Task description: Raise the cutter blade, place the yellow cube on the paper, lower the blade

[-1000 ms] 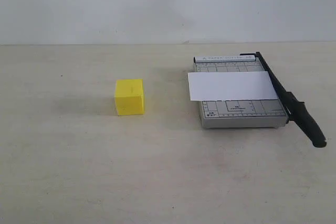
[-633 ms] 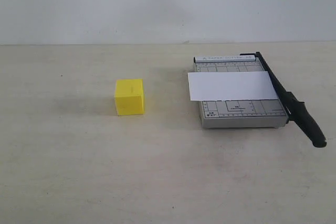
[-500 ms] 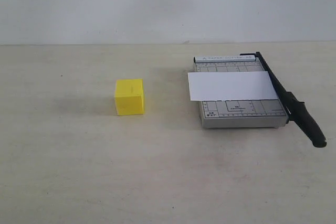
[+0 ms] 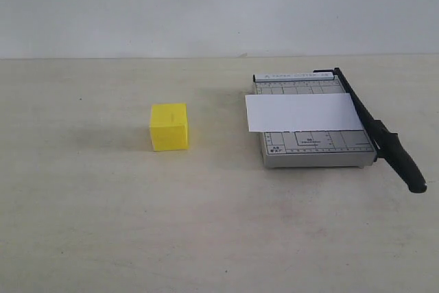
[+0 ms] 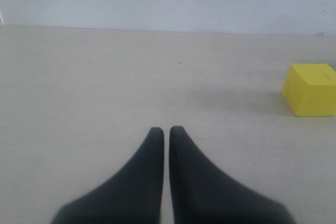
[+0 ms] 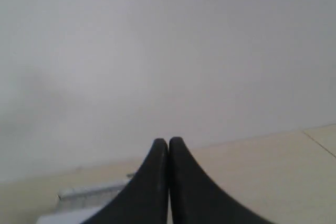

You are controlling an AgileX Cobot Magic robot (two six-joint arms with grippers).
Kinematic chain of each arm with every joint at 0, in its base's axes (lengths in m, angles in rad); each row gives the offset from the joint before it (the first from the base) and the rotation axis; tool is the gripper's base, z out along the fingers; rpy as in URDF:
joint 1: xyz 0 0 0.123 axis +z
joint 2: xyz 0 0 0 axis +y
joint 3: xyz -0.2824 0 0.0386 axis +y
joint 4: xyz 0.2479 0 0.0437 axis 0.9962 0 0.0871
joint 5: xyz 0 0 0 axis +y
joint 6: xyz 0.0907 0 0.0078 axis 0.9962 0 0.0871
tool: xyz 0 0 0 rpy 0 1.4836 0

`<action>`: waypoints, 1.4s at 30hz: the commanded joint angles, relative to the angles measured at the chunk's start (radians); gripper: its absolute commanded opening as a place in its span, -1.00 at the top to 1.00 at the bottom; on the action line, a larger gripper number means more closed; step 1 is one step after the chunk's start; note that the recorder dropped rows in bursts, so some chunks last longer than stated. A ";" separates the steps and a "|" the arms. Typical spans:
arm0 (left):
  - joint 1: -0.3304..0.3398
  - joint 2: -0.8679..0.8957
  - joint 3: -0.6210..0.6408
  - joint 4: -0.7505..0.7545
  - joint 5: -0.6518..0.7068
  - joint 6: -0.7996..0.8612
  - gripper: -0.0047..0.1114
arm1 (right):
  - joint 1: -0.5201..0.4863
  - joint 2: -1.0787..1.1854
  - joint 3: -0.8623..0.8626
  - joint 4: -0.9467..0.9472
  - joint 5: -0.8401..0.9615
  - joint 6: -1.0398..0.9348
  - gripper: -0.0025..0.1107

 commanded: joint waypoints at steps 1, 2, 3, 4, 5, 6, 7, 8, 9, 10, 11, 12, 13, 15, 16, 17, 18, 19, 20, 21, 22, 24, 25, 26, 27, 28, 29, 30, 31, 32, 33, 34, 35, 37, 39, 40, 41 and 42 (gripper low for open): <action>-0.007 -0.003 -0.003 0.005 -0.008 -0.006 0.84 | -0.003 0.356 -0.173 -0.003 0.168 -0.150 0.96; -0.007 -0.003 -0.003 0.005 -0.008 -0.006 0.84 | -0.003 0.443 -0.215 -0.003 0.194 -0.150 0.96; -0.007 -0.003 -0.003 0.005 -0.008 -0.006 0.84 | -0.003 0.493 -0.255 -0.003 0.224 -0.148 0.96; -0.007 -0.003 -0.003 0.005 -0.008 -0.006 0.84 | -0.003 0.546 -0.281 -0.003 0.236 -0.148 0.96; -0.007 -0.003 -0.003 0.005 -0.008 -0.006 0.84 | -0.003 0.598 -0.312 -0.003 0.238 -0.150 0.96; -0.007 -0.003 -0.003 0.005 -0.008 -0.006 0.84 | -0.003 0.627 -0.328 -0.003 0.235 -0.150 0.96; -0.007 -0.003 -0.003 0.005 -0.008 -0.006 0.84 | -0.003 0.651 -0.339 -0.003 0.224 -0.150 0.96; -0.007 -0.003 -0.003 0.005 -0.008 -0.006 0.84 | -0.003 0.680 -0.349 -0.003 0.207 -0.150 0.96; -0.007 -0.003 -0.003 0.005 -0.008 -0.006 0.84 | -0.003 0.696 -0.351 -0.003 0.205 -0.150 0.96; -0.007 -0.003 -0.003 0.005 -0.008 -0.006 0.84 | -0.003 0.711 -0.353 -0.003 0.194 -0.150 0.96; -0.007 -0.003 -0.003 0.005 -0.008 -0.006 0.84 | -0.003 0.723 -0.351 -0.003 0.188 -0.150 0.96; -0.007 -0.003 -0.003 0.005 -0.008 -0.006 0.84 | -0.003 0.730 -0.351 -0.005 0.171 -0.150 0.96; -0.007 -0.003 -0.003 0.005 -0.008 -0.006 0.84 | -0.001 0.732 -0.336 -0.007 0.103 -0.152 0.96; -0.007 -0.003 -0.003 0.005 -0.008 -0.006 0.84 | 0.010 0.720 -0.286 -0.007 -0.120 -0.107 0.96; -0.007 -0.003 -0.003 0.005 -0.008 -0.006 0.84 | 0.012 0.711 -0.261 -0.007 -0.216 -0.062 0.96; -0.007 -0.003 -0.003 0.005 -0.008 -0.006 0.84 | 0.012 0.698 -0.243 -0.016 -0.263 -0.002 0.96; -0.007 -0.003 -0.003 0.005 -0.008 -0.006 0.84 | 0.012 0.690 -0.229 -0.040 -0.274 0.040 0.96; -0.007 -0.003 -0.003 0.005 -0.008 -0.006 0.84 | 0.012 0.685 -0.211 -0.084 -0.272 0.088 0.96; -0.007 -0.003 -0.003 0.005 -0.008 -0.006 0.84 | 0.012 0.685 -0.188 -0.147 -0.270 0.132 0.96; -0.007 -0.003 -0.003 0.005 -0.008 -0.006 0.84 | 0.012 0.685 -0.169 -0.208 -0.261 0.151 0.96; -0.007 -0.003 -0.003 0.005 -0.008 -0.006 0.84 | 0.012 0.690 -0.149 -0.277 -0.249 0.154 0.96; -0.007 -0.003 -0.003 0.005 -0.008 -0.006 0.84 | 0.010 0.701 -0.126 -0.333 -0.199 0.150 0.96; -0.007 -0.003 -0.003 0.005 -0.008 -0.006 0.84 | 0.010 0.703 -0.124 -0.335 -0.176 0.150 0.96; -0.007 -0.003 -0.003 0.005 -0.008 -0.006 0.84 | 0.010 0.703 -0.124 -0.335 -0.147 0.150 0.96; -0.007 -0.003 -0.003 0.005 -0.008 -0.006 0.84 | 0.010 0.703 -0.124 -0.335 -0.136 0.152 0.96; -0.007 -0.003 -0.003 0.005 -0.008 -0.006 0.84 | 0.010 0.703 -0.124 -0.335 -0.134 0.152 0.95; -0.007 -0.003 -0.003 0.005 -0.008 -0.006 0.84 | 0.010 0.706 -0.124 -0.337 -0.131 0.152 0.93; -0.007 -0.003 -0.003 0.005 -0.008 -0.006 0.84 | 0.010 0.708 -0.124 -0.337 -0.126 0.152 0.87; -0.007 -0.003 -0.003 0.005 -0.008 -0.006 0.84 | 0.010 0.712 -0.124 -0.342 -0.120 0.152 0.78; -0.007 -0.003 -0.003 0.005 -0.008 -0.006 0.84 | 0.010 0.719 -0.124 -0.345 -0.115 0.152 0.66; -0.007 -0.003 -0.003 0.005 -0.008 -0.006 0.84 | 0.010 0.730 -0.124 -0.353 -0.115 0.152 0.52; -0.007 -0.003 -0.003 0.005 -0.008 -0.006 0.84 | 0.010 0.743 -0.124 -0.359 -0.115 0.152 0.39; -0.007 -0.003 -0.003 0.005 -0.008 -0.006 0.84 | 0.010 0.755 -0.124 -0.363 -0.115 0.152 0.23; -0.007 -0.003 -0.003 0.005 -0.008 -0.006 0.84 | 0.010 0.776 -0.124 -0.363 -0.115 0.160 0.02; -0.007 -0.003 -0.003 0.005 -0.008 -0.006 0.84 | 0.010 0.795 -0.124 -0.363 -0.115 0.194 -0.10; -0.007 -0.003 -0.003 0.005 -0.008 -0.006 0.84 | 0.010 0.804 -0.124 -0.363 -0.115 0.202 -0.12; -0.007 -0.003 -0.003 0.005 -0.008 -0.006 0.84 | 0.010 0.816 -0.124 -0.363 -0.115 0.208 -0.12; -0.007 -0.003 -0.003 0.005 -0.008 -0.006 0.84 | 0.010 0.830 -0.124 -0.363 -0.115 0.221 -0.12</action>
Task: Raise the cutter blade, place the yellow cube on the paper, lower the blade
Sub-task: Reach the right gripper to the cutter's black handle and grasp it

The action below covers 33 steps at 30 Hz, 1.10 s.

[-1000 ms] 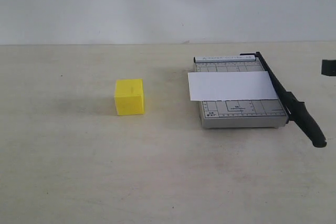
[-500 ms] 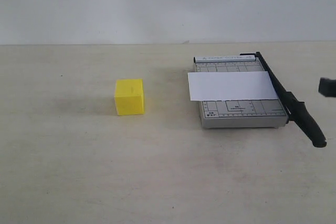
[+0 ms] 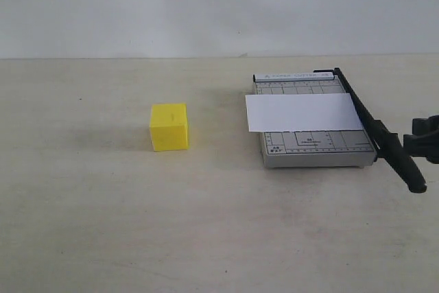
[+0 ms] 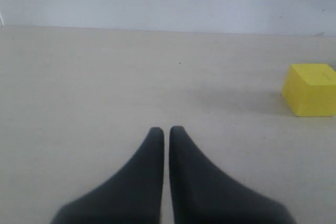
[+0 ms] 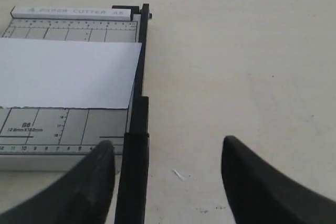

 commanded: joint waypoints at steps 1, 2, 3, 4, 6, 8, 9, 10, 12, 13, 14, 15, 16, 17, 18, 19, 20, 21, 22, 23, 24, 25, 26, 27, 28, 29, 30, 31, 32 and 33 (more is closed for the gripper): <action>-0.007 -0.003 -0.003 0.005 -0.008 -0.006 0.84 | 0.000 0.051 0.003 -0.007 -0.005 0.055 -0.12; -0.007 -0.003 -0.003 0.005 -0.008 -0.006 0.84 | 0.000 0.068 0.003 -0.007 -0.016 0.071 -0.12; -0.007 -0.003 -0.003 0.005 -0.008 -0.006 0.84 | 0.000 0.085 0.003 -0.007 -0.030 0.081 -0.12; -0.007 -0.003 -0.003 0.005 -0.008 -0.006 0.84 | 0.000 0.104 0.003 -0.007 -0.045 0.085 -0.12; -0.007 -0.003 -0.003 0.005 -0.008 -0.006 0.84 | 0.000 0.138 0.003 -0.036 -0.066 0.100 -0.12; -0.007 -0.003 -0.003 0.005 -0.008 -0.006 0.84 | 0.002 0.163 0.003 -0.102 -0.071 0.137 -0.12; -0.007 -0.003 -0.003 0.005 -0.008 -0.006 0.84 | 0.002 0.174 0.003 -0.135 -0.071 0.159 -0.12; -0.007 -0.003 -0.003 0.005 -0.008 -0.006 0.84 | 0.002 0.183 0.003 -0.157 -0.076 0.178 -0.12; -0.007 -0.003 -0.003 0.005 -0.008 -0.006 0.84 | 0.002 0.194 0.003 -0.182 -0.092 0.189 -0.12; -0.007 -0.003 -0.003 0.005 -0.008 -0.006 0.84 | 0.002 0.201 0.003 -0.182 -0.095 0.189 -0.12; -0.007 -0.003 -0.003 0.005 -0.008 -0.006 0.84 | 0.002 0.207 0.003 -0.182 -0.097 0.189 -0.12; -0.007 -0.003 -0.003 0.005 -0.008 -0.006 0.84 | 0.002 0.223 0.003 -0.182 -0.097 0.189 -0.11; -0.007 -0.003 -0.003 0.005 -0.008 -0.006 0.84 | 0.002 0.233 0.003 -0.182 -0.097 0.189 -0.11; -0.007 -0.003 -0.003 0.005 -0.008 -0.006 0.84 | 0.002 0.245 0.003 -0.182 -0.097 0.192 -0.11; -0.007 -0.003 -0.003 0.005 -0.008 -0.006 0.84 | 0.002 0.255 0.003 -0.182 -0.099 0.192 -0.11; -0.007 -0.003 -0.003 0.005 -0.008 -0.006 0.84 | 0.002 0.265 0.003 -0.182 -0.103 0.192 -0.11; -0.007 -0.003 -0.003 0.005 -0.008 -0.006 0.84 | 0.002 0.279 0.003 -0.182 -0.114 0.192 -0.11; -0.007 -0.003 -0.003 0.005 -0.008 -0.006 0.84 | 0.002 0.287 0.003 -0.182 -0.118 0.192 -0.11; -0.007 -0.003 -0.003 0.005 -0.008 -0.006 0.84 | 0.002 0.294 0.003 -0.182 -0.118 0.195 -0.11; -0.007 -0.003 -0.003 0.005 -0.008 -0.006 0.84 | 0.002 0.300 0.003 -0.182 -0.118 0.194 -0.10; -0.007 -0.003 -0.003 0.005 -0.008 -0.006 0.84 | 0.002 0.300 0.003 -0.182 -0.118 0.197 -0.07; -0.007 -0.003 -0.003 0.005 -0.008 -0.006 0.84 | 0.002 0.298 0.003 -0.182 -0.117 0.197 0.12; -0.007 -0.003 -0.003 0.005 -0.008 -0.006 0.84 | 0.002 0.298 0.003 -0.182 -0.117 0.197 0.23; -0.007 -0.003 -0.003 0.005 -0.008 -0.006 0.84 | 0.002 0.298 0.003 -0.182 -0.112 0.197 0.57; -0.007 -0.003 -0.003 0.005 -0.008 -0.006 0.84 | 0.002 0.298 0.003 -0.182 -0.109 0.200 0.75; -0.007 -0.003 -0.003 0.005 -0.008 -0.006 0.84 | 0.002 0.298 0.003 -0.182 -0.106 0.200 0.95; -0.007 -0.003 -0.003 0.005 -0.008 -0.006 0.84 | 0.002 0.298 0.003 -0.182 -0.106 0.200 0.95; -0.007 -0.003 -0.003 0.005 -0.008 -0.006 0.84 | 0.002 0.298 0.003 -0.182 -0.124 0.200 0.96; -0.007 -0.003 -0.003 0.005 -0.008 -0.006 0.84 | 0.002 0.298 0.003 -0.182 -0.143 0.200 0.96; -0.007 -0.003 -0.003 0.005 -0.008 -0.006 0.84 | 0.002 0.298 0.003 -0.182 -0.155 0.200 0.96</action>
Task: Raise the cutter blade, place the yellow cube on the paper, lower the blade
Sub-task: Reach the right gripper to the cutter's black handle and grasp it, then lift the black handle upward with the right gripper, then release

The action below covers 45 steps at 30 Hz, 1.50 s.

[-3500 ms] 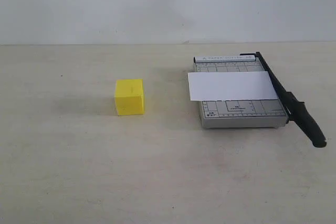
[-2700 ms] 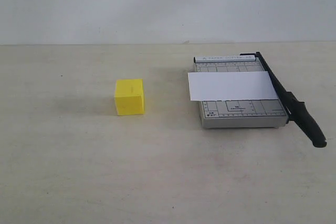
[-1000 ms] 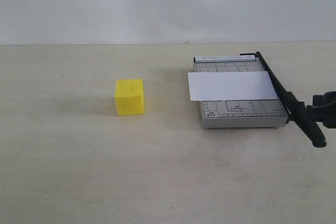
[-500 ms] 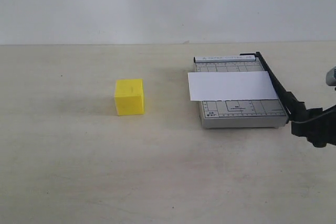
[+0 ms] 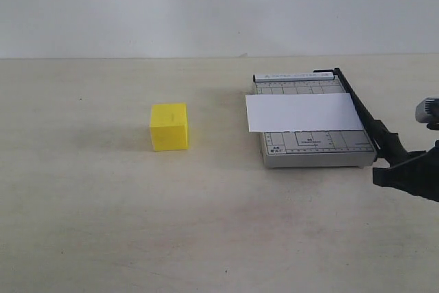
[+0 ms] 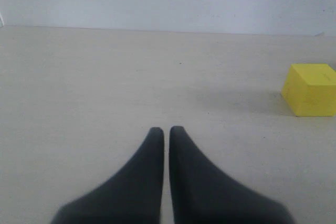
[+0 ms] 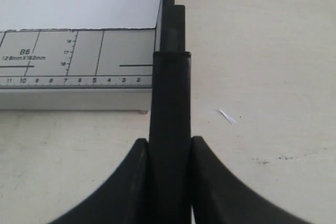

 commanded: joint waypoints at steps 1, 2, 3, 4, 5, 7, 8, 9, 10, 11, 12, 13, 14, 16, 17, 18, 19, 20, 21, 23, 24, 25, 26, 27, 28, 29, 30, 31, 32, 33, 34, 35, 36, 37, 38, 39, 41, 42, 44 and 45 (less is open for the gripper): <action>-0.007 -0.003 -0.003 0.005 -0.008 -0.006 0.84 | -0.006 0.000 0.003 -0.004 -0.066 -0.011 0.96; -0.007 -0.003 -0.003 0.005 -0.008 -0.006 0.84 | -0.006 0.000 0.003 -0.004 -0.076 -0.011 0.96; -0.007 -0.003 -0.003 0.005 -0.008 -0.006 0.84 | -0.006 -0.002 0.003 -0.004 -0.089 -0.011 0.96; -0.007 -0.003 -0.003 0.005 -0.008 -0.006 0.84 | -0.006 -0.009 0.003 -0.004 -0.101 -0.011 0.96; -0.007 -0.003 -0.003 0.005 -0.008 -0.006 0.84 | -0.006 -0.027 0.003 -0.006 -0.117 -0.011 0.96; -0.007 -0.003 -0.003 0.005 -0.008 -0.006 0.84 | -0.006 -0.086 0.002 -0.007 -0.137 -0.011 0.96; -0.007 -0.003 -0.003 0.005 -0.008 -0.006 0.84 | -0.006 -0.109 -0.003 -0.007 -0.136 -0.011 0.96; -0.007 -0.003 -0.003 0.005 -0.008 -0.006 0.84 | -0.006 -0.131 -0.005 -0.009 -0.133 -0.011 0.96; -0.007 -0.003 -0.003 0.005 -0.008 -0.006 0.84 | -0.006 -0.147 -0.006 -0.009 -0.138 -0.013 0.96; -0.007 -0.003 -0.003 0.005 -0.008 -0.006 0.84 | -0.006 -0.167 -0.006 -0.009 -0.144 -0.015 0.96; -0.007 -0.003 -0.003 0.005 -0.008 -0.006 0.84 | -0.006 -0.186 -0.006 -0.009 -0.144 -0.015 0.96; -0.007 -0.003 -0.003 0.005 -0.008 -0.006 0.84 | -0.006 -0.200 -0.006 -0.009 -0.144 -0.015 0.96; -0.007 -0.003 -0.003 0.005 -0.008 -0.006 0.84 | -0.006 -0.216 -0.006 -0.009 -0.144 -0.015 0.96; -0.007 -0.003 -0.003 0.005 -0.008 -0.006 0.84 | -0.006 -0.244 -0.006 -0.009 -0.155 -0.015 0.96; -0.007 -0.003 -0.003 0.005 -0.008 -0.006 0.84 | -0.006 -0.258 -0.006 -0.009 -0.163 -0.015 0.96; -0.007 -0.003 -0.003 0.005 -0.008 -0.006 0.84 | -0.006 -0.271 -0.006 -0.009 -0.176 -0.015 0.96; -0.007 -0.003 -0.003 0.005 -0.008 -0.006 0.84 | -0.006 -0.280 -0.006 -0.009 -0.183 -0.015 0.96; -0.007 -0.003 -0.003 0.005 -0.008 -0.006 0.84 | -0.006 -0.288 -0.006 -0.009 -0.192 -0.015 0.96; -0.007 -0.003 -0.003 0.005 -0.008 -0.006 0.84 | -0.006 -0.294 -0.006 -0.009 -0.197 -0.015 0.96; -0.007 -0.003 -0.003 0.005 -0.008 -0.006 0.84 | -0.006 -0.296 -0.006 -0.009 -0.197 -0.015 0.96; -0.007 -0.003 -0.003 0.005 -0.008 -0.006 0.84 | -0.006 -0.296 -0.006 -0.009 -0.194 -0.015 0.96; -0.007 -0.003 -0.003 0.005 -0.008 -0.006 0.84 | -0.006 -0.296 -0.006 -0.009 -0.192 -0.017 0.96; -0.007 -0.003 -0.003 0.005 -0.008 -0.006 0.84 | -0.006 -0.296 -0.006 -0.009 -0.192 -0.017 0.96; -0.007 -0.003 -0.003 0.005 -0.008 -0.006 0.84 | -0.006 -0.296 -0.006 -0.009 -0.200 -0.017 0.96; -0.007 -0.003 -0.003 0.005 -0.008 -0.006 0.84 | -0.006 -0.296 -0.006 -0.009 -0.207 -0.017 0.96; -0.007 -0.003 -0.003 0.005 -0.008 -0.006 0.84 | -0.006 -0.296 -0.006 -0.009 -0.219 -0.017 0.96; -0.007 -0.003 -0.003 0.005 -0.008 -0.006 0.84 | -0.006 -0.296 -0.006 -0.009 -0.234 -0.019 0.96; -0.007 -0.003 -0.003 0.005 -0.008 -0.006 0.84 | -0.006 -0.296 -0.006 -0.009 -0.250 -0.019 0.96; -0.007 -0.003 -0.003 0.005 -0.008 -0.006 0.84 | -0.006 -0.296 -0.006 -0.009 -0.267 -0.019 0.96; -0.007 -0.003 -0.003 0.005 -0.008 -0.006 0.84 | -0.006 -0.296 -0.006 -0.009 -0.283 -0.019 0.96; -0.007 -0.003 -0.003 0.005 -0.008 -0.006 0.84 | -0.006 -0.296 -0.006 -0.009 -0.296 -0.019 0.96; -0.007 -0.003 -0.003 0.005 -0.008 -0.006 0.84 | -0.006 -0.296 -0.006 -0.009 -0.301 -0.019 0.96; -0.007 -0.003 -0.003 0.005 -0.008 -0.006 0.84 | -0.006 -0.296 -0.006 -0.009 -0.303 -0.019 0.96; -0.007 -0.003 -0.003 0.005 -0.008 -0.006 0.84 | -0.006 -0.296 -0.006 -0.009 -0.303 -0.019 0.96; -0.007 -0.003 -0.003 0.005 -0.008 -0.006 0.84 | -0.006 -0.296 -0.006 -0.009 -0.302 -0.022 0.96; -0.007 -0.003 -0.003 0.005 -0.008 -0.006 0.84 | -0.006 -0.296 -0.006 -0.009 -0.302 -0.029 0.96; -0.007 -0.003 -0.003 0.005 -0.008 -0.006 0.84 | -0.006 -0.296 -0.006 -0.009 -0.307 -0.044 0.96; -0.007 -0.003 -0.003 0.005 -0.008 -0.006 0.84 | -0.006 -0.296 -0.006 -0.009 -0.309 -0.044 0.96; -0.007 -0.003 -0.003 0.005 -0.008 -0.006 0.84 | -0.006 -0.296 -0.006 -0.009 -0.313 -0.044 0.96; -0.007 -0.003 -0.003 0.005 -0.008 -0.006 0.84 | -0.006 -0.296 -0.006 -0.009 -0.316 -0.049 0.96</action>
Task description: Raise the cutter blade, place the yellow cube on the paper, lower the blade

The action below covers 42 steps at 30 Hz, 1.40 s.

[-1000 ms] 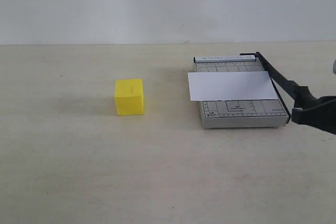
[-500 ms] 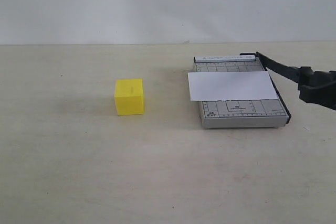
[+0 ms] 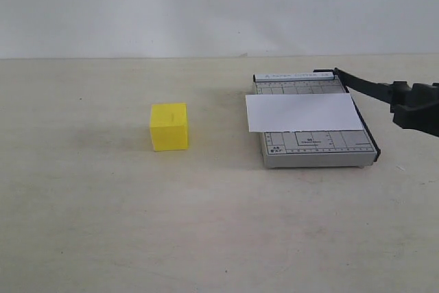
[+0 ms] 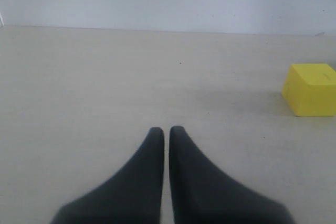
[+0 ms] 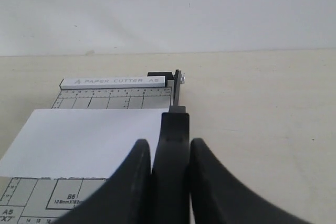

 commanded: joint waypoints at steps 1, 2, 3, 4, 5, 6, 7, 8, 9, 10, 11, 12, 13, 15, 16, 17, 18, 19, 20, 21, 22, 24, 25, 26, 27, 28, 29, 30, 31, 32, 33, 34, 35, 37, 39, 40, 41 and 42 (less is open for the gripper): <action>-0.007 -0.003 -0.003 0.005 -0.008 -0.006 0.84 | 0.000 -0.035 -0.006 -0.031 -0.166 -0.055 0.96; -0.007 -0.003 -0.003 0.005 -0.008 -0.006 0.84 | 0.000 -0.035 -0.006 -0.031 -0.166 -0.081 0.96; -0.007 -0.003 -0.003 0.005 -0.008 -0.006 0.84 | 0.000 -0.035 -0.006 -0.031 -0.166 -0.106 0.96; -0.007 -0.003 -0.003 0.005 -0.008 -0.006 0.84 | 0.000 -0.035 -0.006 -0.031 -0.166 -0.117 0.96; -0.007 -0.003 -0.003 0.005 -0.008 -0.006 0.84 | 0.000 -0.035 -0.006 -0.031 -0.166 -0.119 0.96; -0.007 -0.003 -0.003 0.005 -0.008 -0.006 0.84 | 0.000 -0.035 -0.006 -0.031 -0.161 -0.119 0.96; -0.007 -0.003 -0.003 0.005 -0.008 -0.006 0.84 | 0.000 -0.035 -0.006 -0.031 -0.156 -0.119 0.96; -0.007 -0.003 -0.003 0.005 -0.008 -0.006 0.84 | 0.000 -0.035 -0.006 -0.031 -0.154 -0.119 0.96; -0.007 -0.003 -0.003 0.005 -0.008 -0.006 0.84 | 0.000 -0.035 -0.006 -0.031 -0.149 -0.119 0.96; -0.007 -0.003 -0.003 0.005 -0.008 -0.006 0.84 | 0.000 -0.035 -0.006 -0.029 -0.149 -0.119 0.96; -0.007 -0.003 -0.003 0.005 -0.008 -0.006 0.84 | 0.000 -0.035 -0.006 -0.029 -0.149 -0.119 0.96; -0.007 -0.003 -0.003 0.005 -0.008 -0.006 0.84 | 0.000 -0.035 -0.006 -0.029 -0.149 -0.119 0.95; -0.007 -0.003 -0.003 0.005 -0.008 -0.006 0.84 | 0.000 -0.035 -0.006 -0.029 -0.149 -0.117 0.94; -0.007 -0.003 -0.003 0.005 -0.008 -0.006 0.84 | 0.000 -0.035 -0.006 -0.029 -0.137 -0.117 0.82; -0.007 -0.003 -0.003 0.005 -0.008 -0.006 0.84 | 0.000 -0.035 -0.006 -0.029 -0.127 -0.117 0.74; -0.007 -0.003 -0.003 0.005 -0.008 -0.006 0.84 | 0.000 -0.035 -0.006 -0.029 -0.114 -0.117 0.64; -0.007 -0.003 -0.003 0.005 -0.008 -0.006 0.84 | 0.000 -0.035 -0.006 -0.029 -0.100 -0.117 0.52; -0.007 -0.003 -0.003 0.005 -0.008 -0.006 0.84 | 0.000 -0.035 -0.006 -0.029 -0.092 -0.117 0.44; -0.007 -0.003 -0.003 0.005 -0.008 -0.006 0.84 | 0.000 -0.035 -0.006 -0.029 -0.089 -0.117 0.34; -0.007 -0.003 -0.003 0.005 -0.008 -0.006 0.84 | 0.000 -0.035 -0.006 -0.029 -0.089 -0.115 0.25; -0.007 -0.003 -0.003 0.005 -0.008 -0.006 0.84 | 0.000 -0.035 -0.006 -0.029 -0.091 -0.115 0.19; -0.007 -0.003 -0.003 0.005 -0.008 -0.006 0.84 | 0.000 -0.035 -0.006 -0.029 -0.096 -0.116 0.09; -0.007 -0.003 -0.003 0.005 -0.008 -0.006 0.84 | 0.000 -0.037 -0.006 -0.029 -0.098 -0.116 0.07; -0.007 -0.003 -0.003 0.005 -0.008 -0.006 0.84 | 0.000 -0.042 -0.006 -0.029 -0.098 -0.116 0.05; -0.007 -0.003 -0.003 0.005 -0.008 -0.006 0.84 | 0.000 -0.052 -0.006 -0.029 -0.099 -0.119 0.05; -0.007 -0.003 -0.003 0.005 -0.008 -0.006 0.84 | 0.000 -0.068 -0.006 -0.029 -0.102 -0.127 0.05; -0.007 -0.003 -0.003 0.005 -0.008 -0.006 0.84 | 0.000 -0.085 -0.006 -0.029 -0.106 -0.135 0.05; -0.007 -0.003 -0.003 0.005 -0.008 -0.006 0.84 | -0.002 -0.113 -0.006 -0.029 -0.117 -0.148 0.05; -0.007 -0.003 -0.003 0.005 -0.008 -0.006 0.84 | -0.002 -0.148 -0.006 -0.029 -0.125 -0.160 0.05; -0.007 -0.003 -0.003 0.005 -0.008 -0.006 0.84 | -0.002 -0.179 -0.006 -0.027 -0.134 -0.169 0.05; -0.007 -0.003 -0.003 0.005 -0.008 -0.006 0.84 | -0.002 -0.226 -0.006 -0.025 -0.136 -0.173 0.05; -0.007 -0.003 -0.003 0.005 -0.008 -0.006 0.84 | -0.002 -0.277 -0.006 -0.025 -0.135 -0.173 0.05; -0.007 -0.003 -0.003 0.005 -0.008 -0.006 0.84 | -0.002 -0.321 -0.006 -0.025 -0.126 -0.167 0.05; -0.007 -0.003 -0.003 0.005 -0.008 -0.006 0.84 | -0.002 -0.432 -0.006 -0.025 -0.083 -0.135 0.05; -0.007 -0.003 -0.003 0.005 -0.008 -0.006 0.84 | -0.002 -0.534 -0.006 -0.025 -0.006 -0.106 0.06; -0.007 -0.003 -0.003 0.005 -0.008 -0.006 0.84 | -0.002 -0.580 -0.006 -0.025 0.053 -0.100 0.09; -0.007 -0.003 -0.003 0.005 -0.008 -0.006 0.84 | -0.002 -0.615 -0.006 -0.025 0.108 -0.100 0.18; -0.007 -0.003 -0.003 0.005 -0.008 -0.006 0.84 | -0.002 -0.655 -0.006 -0.025 0.185 -0.097 0.31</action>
